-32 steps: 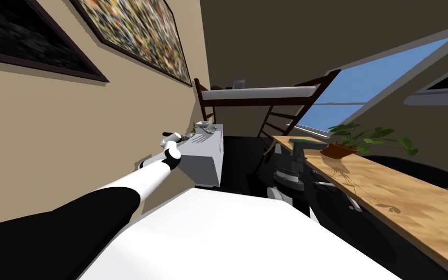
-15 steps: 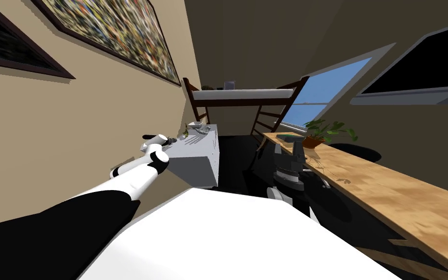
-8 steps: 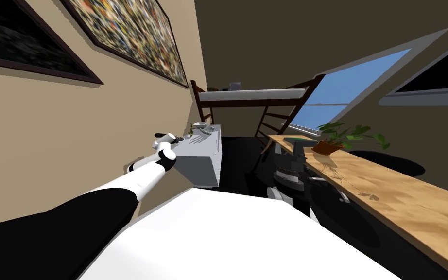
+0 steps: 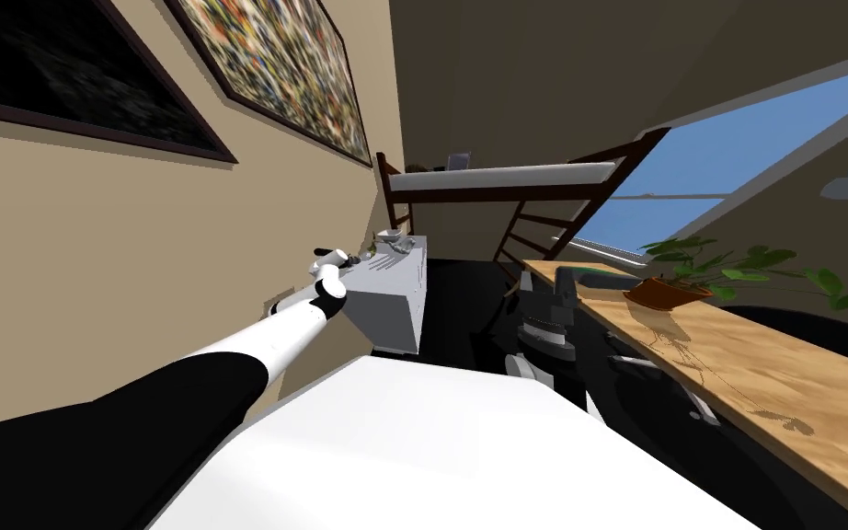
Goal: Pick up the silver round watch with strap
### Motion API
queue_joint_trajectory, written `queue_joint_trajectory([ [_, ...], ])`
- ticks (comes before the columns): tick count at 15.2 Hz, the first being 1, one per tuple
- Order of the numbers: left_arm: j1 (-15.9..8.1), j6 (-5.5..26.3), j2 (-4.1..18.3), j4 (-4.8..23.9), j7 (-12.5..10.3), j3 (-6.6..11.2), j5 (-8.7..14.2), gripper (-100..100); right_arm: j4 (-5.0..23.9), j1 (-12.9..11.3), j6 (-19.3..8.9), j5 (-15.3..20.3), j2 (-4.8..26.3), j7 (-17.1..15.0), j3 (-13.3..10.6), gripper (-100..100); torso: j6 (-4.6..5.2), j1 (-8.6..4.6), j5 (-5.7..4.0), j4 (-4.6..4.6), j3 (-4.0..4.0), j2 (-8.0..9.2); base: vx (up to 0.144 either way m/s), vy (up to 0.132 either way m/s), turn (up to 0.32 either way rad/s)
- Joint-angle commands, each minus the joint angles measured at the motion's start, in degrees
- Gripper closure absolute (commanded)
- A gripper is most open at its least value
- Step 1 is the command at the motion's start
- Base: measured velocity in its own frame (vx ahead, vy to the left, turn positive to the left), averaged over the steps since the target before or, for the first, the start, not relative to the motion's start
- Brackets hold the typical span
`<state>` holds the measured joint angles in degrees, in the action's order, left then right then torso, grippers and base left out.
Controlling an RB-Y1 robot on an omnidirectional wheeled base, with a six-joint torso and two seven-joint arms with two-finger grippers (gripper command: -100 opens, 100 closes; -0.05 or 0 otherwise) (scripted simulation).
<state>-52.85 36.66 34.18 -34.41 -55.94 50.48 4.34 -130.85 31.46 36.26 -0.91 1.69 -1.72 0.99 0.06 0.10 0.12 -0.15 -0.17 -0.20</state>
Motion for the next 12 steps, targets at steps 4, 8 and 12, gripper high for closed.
queue_joint_trajectory([
  [4,-1.88,-0.38,-1.83,1.76,-0.06,0.05,-1.83,100,0.0,0.01,0.0,0.0,0.0,0.0,0.0,0,-0.1,0.02,0.02,-0.02,0.0,0.02,0.005,0.009,0.117],
  [8,-3.4,-0.32,-3.83,0.3,-0.23,0.15,-3.59,100,0.0,0.0,0.0,0.0,0.0,0.0,0.0,0,-0.05,-0.04,0.06,-0.08,-0.02,0.03,-0.001,0.002,0.043],
  [12,-5.01,0.2,-6.44,-0.92,-0.62,0.23,-5.75,100,0.0,0.02,0.0,0.0,0.0,0.0,0.01,0,-0.15,0.04,0.04,-0.07,-0.03,-0.01,0.015,0.022,0.269],
])
